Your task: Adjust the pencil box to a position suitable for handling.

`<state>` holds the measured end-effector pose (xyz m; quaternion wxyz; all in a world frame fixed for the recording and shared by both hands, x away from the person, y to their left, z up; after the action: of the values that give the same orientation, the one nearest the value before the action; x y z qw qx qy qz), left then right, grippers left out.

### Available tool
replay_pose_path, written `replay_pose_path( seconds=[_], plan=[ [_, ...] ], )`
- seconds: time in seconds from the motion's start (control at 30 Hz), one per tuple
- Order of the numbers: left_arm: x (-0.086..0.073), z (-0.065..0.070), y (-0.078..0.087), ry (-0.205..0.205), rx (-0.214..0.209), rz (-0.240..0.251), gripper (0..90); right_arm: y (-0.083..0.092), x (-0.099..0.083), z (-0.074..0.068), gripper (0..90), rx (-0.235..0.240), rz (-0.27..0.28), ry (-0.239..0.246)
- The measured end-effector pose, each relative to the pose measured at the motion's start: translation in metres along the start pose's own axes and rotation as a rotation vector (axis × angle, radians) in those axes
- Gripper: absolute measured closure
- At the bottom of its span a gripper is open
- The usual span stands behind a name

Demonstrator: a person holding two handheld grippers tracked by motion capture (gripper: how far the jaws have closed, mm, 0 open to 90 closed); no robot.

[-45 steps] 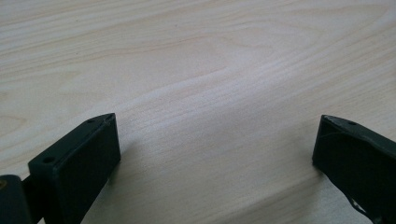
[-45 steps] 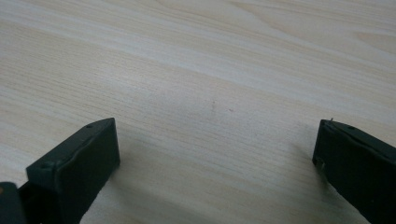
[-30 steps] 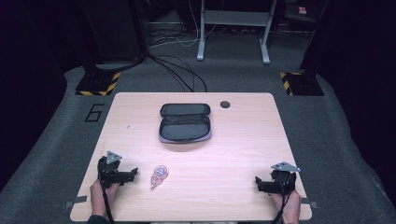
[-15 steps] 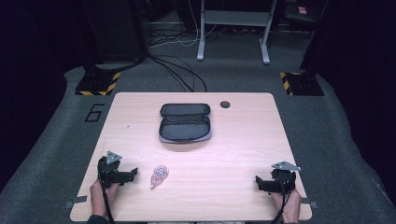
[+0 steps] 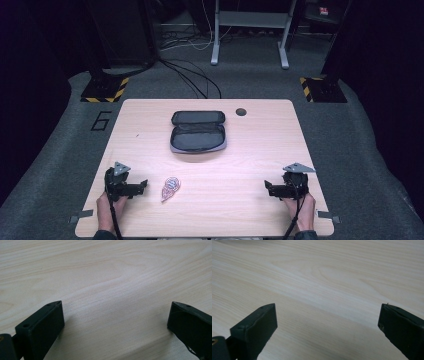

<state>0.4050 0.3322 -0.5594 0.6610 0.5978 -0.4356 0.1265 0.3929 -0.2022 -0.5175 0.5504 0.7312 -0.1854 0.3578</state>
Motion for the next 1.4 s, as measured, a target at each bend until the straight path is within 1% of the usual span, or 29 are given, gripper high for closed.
replay_pose_path(
  seconds=[0.03,0.07,0.13,0.23,0.27,0.3,0.37,0.43,0.47,0.6,0.63,0.67,0.7,0.77,0.83,0.87,0.9,0.93,1.0,1.03,1.1,1.17,1.23,1.3,1.33,1.37,1.4],
  plan=[
    [0.0,0.0,0.0,0.0,0.0,0.0,0.8,-0.002,0.008,-0.006,2.1,0.014,-0.002,0.018],
    [0.0,0.0,0.0,0.0,0.0,0.0,0.8,-0.002,0.008,-0.006,2.1,0.014,-0.002,0.018],
    [0.0,0.0,0.0,0.0,0.0,0.0,0.8,-0.004,0.017,-0.012,2.1,0.031,-0.002,0.026],
    [0.0,0.0,0.0,0.0,0.0,0.0,0.8,-0.006,0.022,-0.016,2.2,0.036,-0.001,0.038],
    [0.0,0.0,0.0,0.0,-0.001,0.0,0.8,-0.008,0.027,-0.02,2.2,0.05,-0.002,0.046],
    [0.0,0.0,0.0,-0.001,-0.001,0.0,0.8,-0.008,0.028,-0.022,2.2,0.05,-0.009,0.043],
    [0.0,0.0,0.0,-0.001,-0.001,-0.001,0.8,-0.009,0.031,-0.024,2.3,0.054,-0.006,0.05],
    [0.0,0.0,0.0,-0.002,-0.001,-0.001,0.8,-0.012,0.037,-0.029,2.4,0.059,-0.01,0.061],
    [0.0,0.0,0.0,-0.001,-0.001,-0.001,0.8,-0.013,0.039,-0.031,2.5,0.069,-0.015,0.064],
    [0.0,0.0,0.0,-0.002,-0.001,-0.001,0.8,-0.017,0.044,-0.036,2.6,0.077,-0.013,0.076],
    [0.0,0.0,0.0,-0.003,-0.002,-0.001,0.8,-0.018,0.046,-0.038,2.5,0.08,-0.022,0.082],
    [0.0,0.0,0.0,-0.002,-0.002,-0.001,0.8,-0.021,0.052,-0.042,2.6,0.086,-0.019,0.095],
    [0.0,0.0,0.0,-0.002,-0.002,-0.001,0.8,-0.021,0.052,-0.042,2.6,0.086,-0.019,0.095],
    [0.0,0.0,0.0,-0.002,-0.001,-0.001,0.8,-0.025,0.058,-0.046,2.7,0.097,-0.023,0.122],
    [0.0,0.0,0.0,-0.002,-0.001,-0.001,0.9,-0.027,0.062,-0.049,2.7,0.097,-0.022,0.117],
    [0.0,0.0,0.0,-0.001,-0.001,0.0,0.8,-0.028,0.065,-0.051,2.8,0.106,-0.024,0.115],
    [0.0,0.0,0.0,-0.003,0.0,-0.001,0.8,-0.029,0.068,-0.052,2.8,0.104,-0.023,0.126],
    [0.0,0.0,0.0,-0.001,-0.001,0.0,0.8,-0.031,0.07,-0.054,2.7,0.111,-0.024,0.117],
    [0.0,0.0,0.0,-0.001,-0.001,-0.001,0.8,-0.034,0.075,-0.056,2.7,0.121,-0.027,0.13],
    [0.0,0.0,0.0,-0.001,-0.001,0.0,0.8,-0.035,0.076,-0.057,2.7,0.12,-0.032,0.126],
    [0.0,0.0,0.0,-0.002,-0.002,-0.001,0.8,-0.036,0.079,-0.059,2.8,0.123,-0.024,0.129],
    [0.0,0.0,0.0,-0.001,0.0,0.0,0.8,-0.041,0.086,-0.063,2.7,0.136,-0.036,0.136],
    [0.0,0.0,0.0,-0.002,-0.002,-0.001,0.8,-0.045,0.091,-0.065,2.8,0.146,-0.032,0.144],
    [0.0,0.0,0.0,-0.002,-0.002,-0.001,0.8,-0.048,0.095,-0.067,2.8,0.154,-0.044,0.136],
    [0.0,0.0,0.0,-0.002,-0.002,0.0,0.8,-0.051,0.097,-0.069,2.8,0.154,-0.042,0.133],
    [0.0,0.0,0.0,-0.002,0.0,0.0,0.8,-0.053,0.1,-0.069,2.8,0.16,-0.046,0.146],
    [0.0,0.0,0.0,-0.002,0.0,0.0,0.8,-0.055,0.102,-0.07,2.8,0.16,-0.047,0.143]
  ],
)
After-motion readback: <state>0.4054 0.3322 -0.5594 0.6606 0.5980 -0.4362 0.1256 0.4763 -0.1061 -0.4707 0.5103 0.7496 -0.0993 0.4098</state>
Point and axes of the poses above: each handheld gripper's, and its own axes: y roughly backward along the jaws, x roughly out of its top, z roughly to its right, the point moved 4 cm from there along -y, roughly forward along the jaws, and after that the axes turned 7 degrees about -y, right-handed, at the moved point
